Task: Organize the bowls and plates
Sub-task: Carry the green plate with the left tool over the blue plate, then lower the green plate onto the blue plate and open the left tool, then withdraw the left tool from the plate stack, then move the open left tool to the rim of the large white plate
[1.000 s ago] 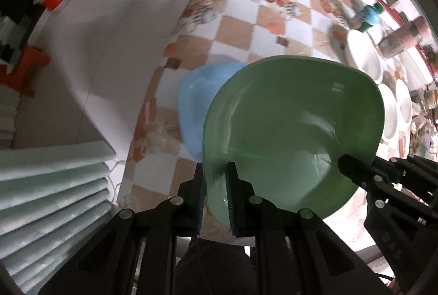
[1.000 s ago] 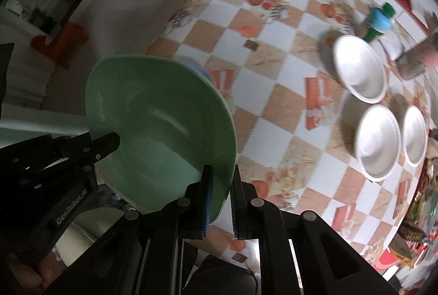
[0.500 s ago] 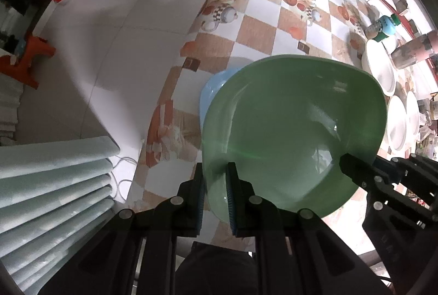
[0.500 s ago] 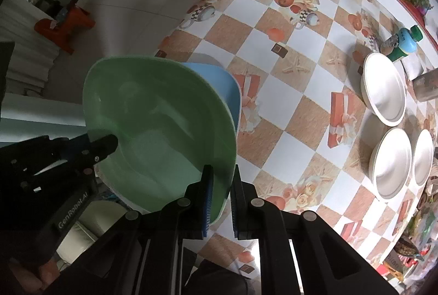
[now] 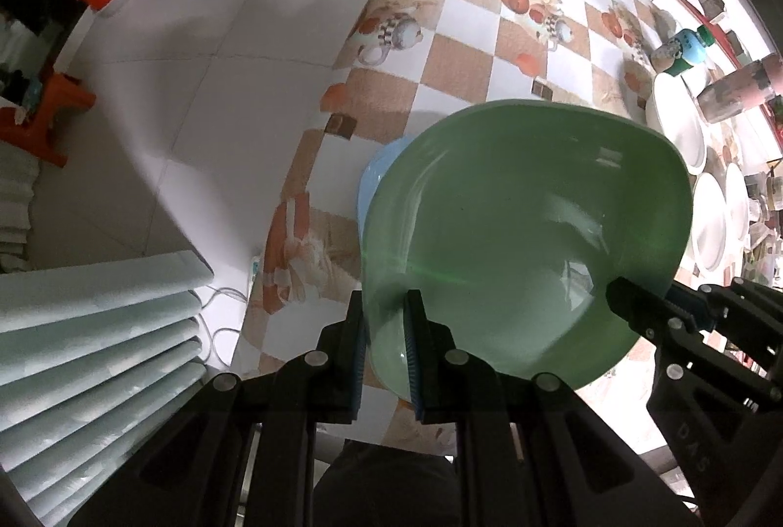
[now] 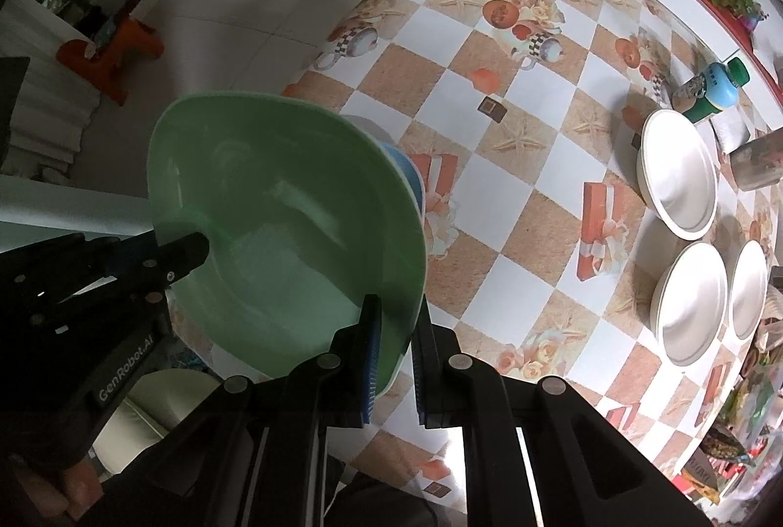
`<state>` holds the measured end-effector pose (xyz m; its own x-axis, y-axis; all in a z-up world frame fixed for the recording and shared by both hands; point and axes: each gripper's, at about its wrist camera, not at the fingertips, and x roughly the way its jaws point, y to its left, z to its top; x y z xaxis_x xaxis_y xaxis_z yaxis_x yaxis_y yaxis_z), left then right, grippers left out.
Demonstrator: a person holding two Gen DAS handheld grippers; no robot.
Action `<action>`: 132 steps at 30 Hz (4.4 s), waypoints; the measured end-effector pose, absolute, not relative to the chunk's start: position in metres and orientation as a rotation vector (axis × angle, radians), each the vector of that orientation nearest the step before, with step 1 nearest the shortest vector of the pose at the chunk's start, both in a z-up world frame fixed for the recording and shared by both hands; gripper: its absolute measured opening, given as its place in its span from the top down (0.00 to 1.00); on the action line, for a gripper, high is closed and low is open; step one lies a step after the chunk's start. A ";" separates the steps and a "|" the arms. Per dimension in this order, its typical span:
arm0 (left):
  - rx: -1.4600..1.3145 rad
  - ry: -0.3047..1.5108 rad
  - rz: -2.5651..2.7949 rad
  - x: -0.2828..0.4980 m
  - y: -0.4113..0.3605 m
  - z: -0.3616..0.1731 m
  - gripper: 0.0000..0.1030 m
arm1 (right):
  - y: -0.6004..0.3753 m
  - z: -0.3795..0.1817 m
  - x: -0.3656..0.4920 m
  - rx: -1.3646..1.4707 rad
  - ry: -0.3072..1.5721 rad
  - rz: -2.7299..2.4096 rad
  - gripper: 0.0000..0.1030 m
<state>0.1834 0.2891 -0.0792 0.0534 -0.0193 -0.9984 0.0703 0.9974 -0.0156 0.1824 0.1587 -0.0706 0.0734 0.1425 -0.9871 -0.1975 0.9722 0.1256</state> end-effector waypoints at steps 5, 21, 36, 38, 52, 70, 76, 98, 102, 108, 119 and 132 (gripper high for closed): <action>0.039 1.564 -0.071 0.177 0.291 -0.098 0.85 | 0.160 -0.083 0.177 -0.032 1.506 0.251 0.87; 0.114 1.575 -0.026 0.210 0.292 -0.136 0.85 | 0.163 -0.113 0.211 -0.022 1.519 0.223 0.87; 0.059 1.568 -0.070 0.201 0.289 -0.114 0.78 | 0.131 -0.104 0.194 0.040 1.526 0.168 0.86; 0.073 1.548 -0.110 0.202 0.273 -0.106 0.78 | 0.116 -0.100 0.185 0.083 1.527 0.138 0.86; 0.180 1.474 -0.474 0.197 0.140 -0.065 0.70 | -0.013 -0.048 0.125 0.329 1.438 -0.211 0.86; 0.255 1.420 -0.482 0.175 0.054 -0.043 0.70 | -0.110 -0.015 0.083 0.317 1.352 -0.459 0.86; 0.290 1.421 -0.414 0.162 0.023 -0.041 0.70 | -0.134 -0.015 0.086 0.285 1.331 -0.387 0.86; 0.393 1.344 -0.285 0.128 -0.030 -0.012 0.53 | -0.259 -0.045 0.051 0.558 1.294 -0.293 0.86; 0.382 1.354 -0.294 0.130 -0.032 -0.013 0.53 | -0.264 -0.043 0.050 0.570 1.287 -0.293 0.86; 0.382 1.347 -0.323 0.133 -0.038 -0.012 0.52 | -0.261 -0.038 0.047 0.553 1.288 -0.304 0.12; 0.343 1.374 -0.331 0.151 -0.022 -0.021 0.53 | -0.246 -0.020 0.063 0.455 1.246 -0.321 0.12; 0.269 1.436 -0.279 0.198 0.001 -0.043 0.53 | -0.209 -0.019 0.103 0.324 1.298 -0.300 0.12</action>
